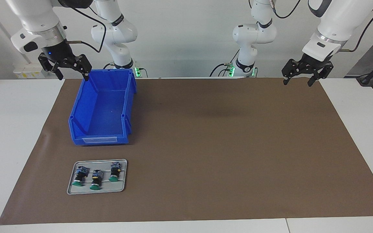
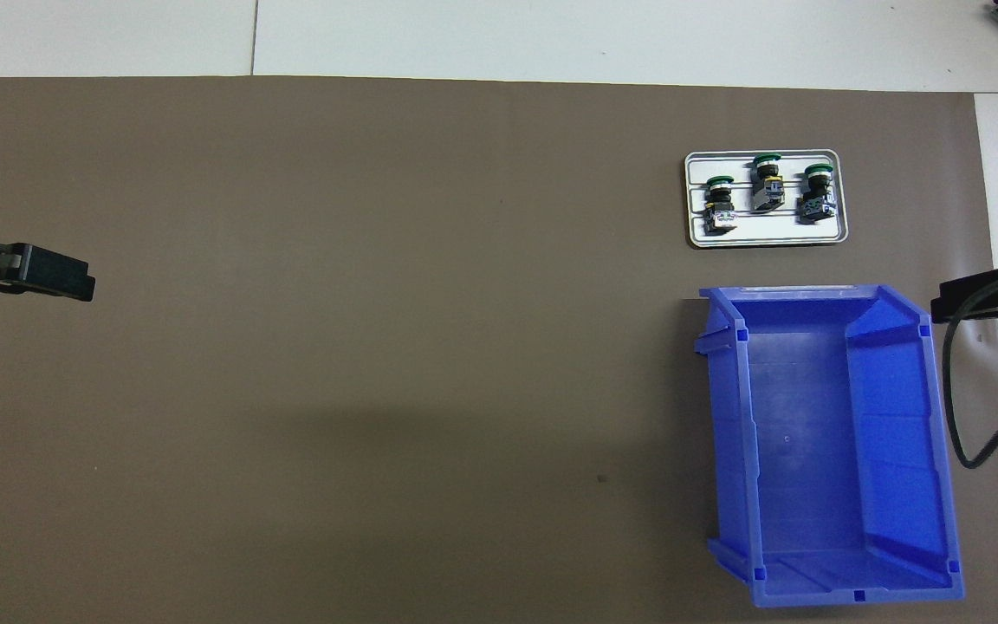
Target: Place and press button with both arms
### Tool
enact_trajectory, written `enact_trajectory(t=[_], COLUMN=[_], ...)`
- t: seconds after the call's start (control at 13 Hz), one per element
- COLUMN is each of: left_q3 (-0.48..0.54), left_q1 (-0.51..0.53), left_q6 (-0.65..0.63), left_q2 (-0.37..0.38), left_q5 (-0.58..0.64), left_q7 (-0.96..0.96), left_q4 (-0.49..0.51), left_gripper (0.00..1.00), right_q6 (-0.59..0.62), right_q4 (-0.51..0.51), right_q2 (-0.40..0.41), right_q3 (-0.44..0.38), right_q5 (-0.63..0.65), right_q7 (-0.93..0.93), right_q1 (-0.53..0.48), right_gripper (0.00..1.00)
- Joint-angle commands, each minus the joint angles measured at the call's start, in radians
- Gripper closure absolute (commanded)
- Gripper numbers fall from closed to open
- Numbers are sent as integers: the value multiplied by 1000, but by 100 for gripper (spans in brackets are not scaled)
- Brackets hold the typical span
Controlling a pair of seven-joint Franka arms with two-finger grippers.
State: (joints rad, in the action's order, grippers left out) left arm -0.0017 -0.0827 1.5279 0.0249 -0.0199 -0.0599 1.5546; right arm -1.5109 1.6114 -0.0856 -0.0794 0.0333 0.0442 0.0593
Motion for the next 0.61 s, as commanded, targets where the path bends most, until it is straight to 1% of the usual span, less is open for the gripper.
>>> enact_trajectory(t=[0.0,0.54], left_q3=[-3,-3], left_q1=[12,12], left_q6=[-5,-5], left_q2=[24,24], left_q5=[-12,-12], left_q7=[-12,-12], left_q4=[27,27], left_gripper=[0,0], right_q6=[18,15], right_q4=[-11,-7], right_q2=[0,-2], right_q3=[0,0], right_q5=[0,-3], right_q7=[-26,-4], right_q1=[-3,-4], right_gripper=[0,0])
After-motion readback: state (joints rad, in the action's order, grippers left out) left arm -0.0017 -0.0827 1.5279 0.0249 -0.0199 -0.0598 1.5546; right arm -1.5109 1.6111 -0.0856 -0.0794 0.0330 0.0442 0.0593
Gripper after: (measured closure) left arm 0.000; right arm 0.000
